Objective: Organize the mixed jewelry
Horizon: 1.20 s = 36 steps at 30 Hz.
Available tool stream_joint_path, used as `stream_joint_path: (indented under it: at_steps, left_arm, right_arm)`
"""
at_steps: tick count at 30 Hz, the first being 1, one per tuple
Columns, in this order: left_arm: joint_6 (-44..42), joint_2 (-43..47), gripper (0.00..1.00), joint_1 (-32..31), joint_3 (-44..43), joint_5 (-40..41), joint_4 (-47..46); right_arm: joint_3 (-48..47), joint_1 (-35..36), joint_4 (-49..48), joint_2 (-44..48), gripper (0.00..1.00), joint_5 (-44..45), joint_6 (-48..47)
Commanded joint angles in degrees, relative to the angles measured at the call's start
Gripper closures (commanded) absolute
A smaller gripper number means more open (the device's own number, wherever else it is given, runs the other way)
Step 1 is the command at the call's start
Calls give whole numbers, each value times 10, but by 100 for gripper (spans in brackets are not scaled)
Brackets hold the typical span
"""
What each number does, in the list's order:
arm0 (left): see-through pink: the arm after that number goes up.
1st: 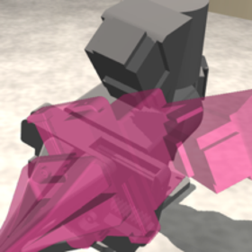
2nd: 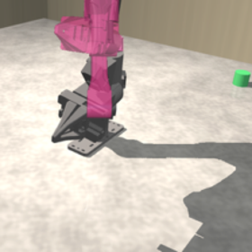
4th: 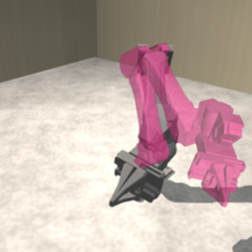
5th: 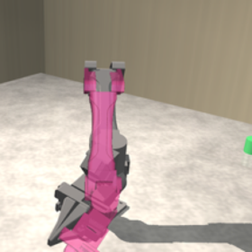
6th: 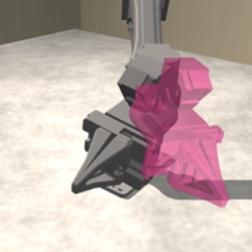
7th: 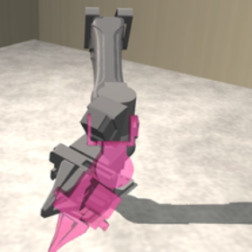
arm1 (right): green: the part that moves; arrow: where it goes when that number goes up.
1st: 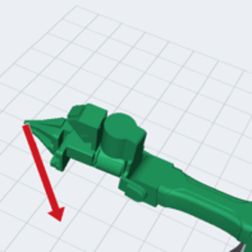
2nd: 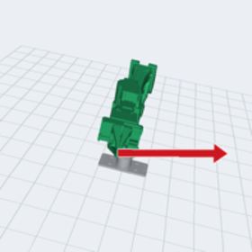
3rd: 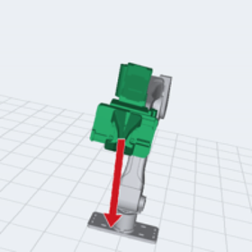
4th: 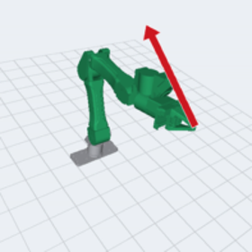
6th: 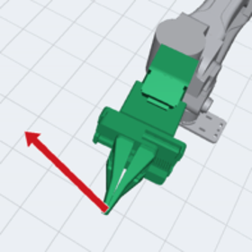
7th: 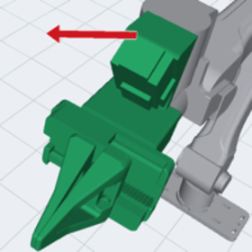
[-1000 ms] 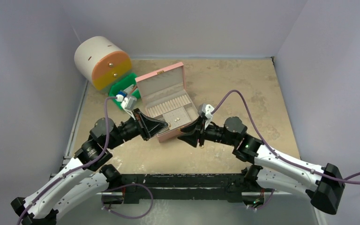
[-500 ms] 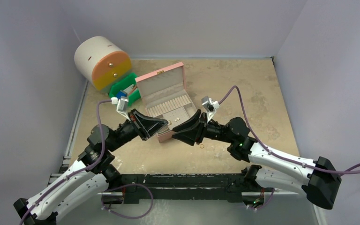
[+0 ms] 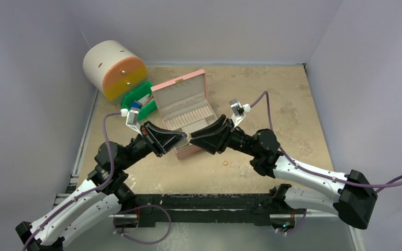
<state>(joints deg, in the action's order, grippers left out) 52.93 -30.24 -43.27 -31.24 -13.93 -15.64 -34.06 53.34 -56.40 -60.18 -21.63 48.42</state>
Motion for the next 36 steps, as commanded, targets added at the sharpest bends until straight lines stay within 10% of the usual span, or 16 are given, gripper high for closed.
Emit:
stream_joint_path:
  at_steps: [1,36]
  left_arm:
    - [5,8,100,-3,1,-7,-39]
    - [0,18,100,-3,4,15,-44]
  right_arm:
    - [-30,-1,-62,-10,58,22,28]
    - [-7,-1,-116,-36,75,34,54]
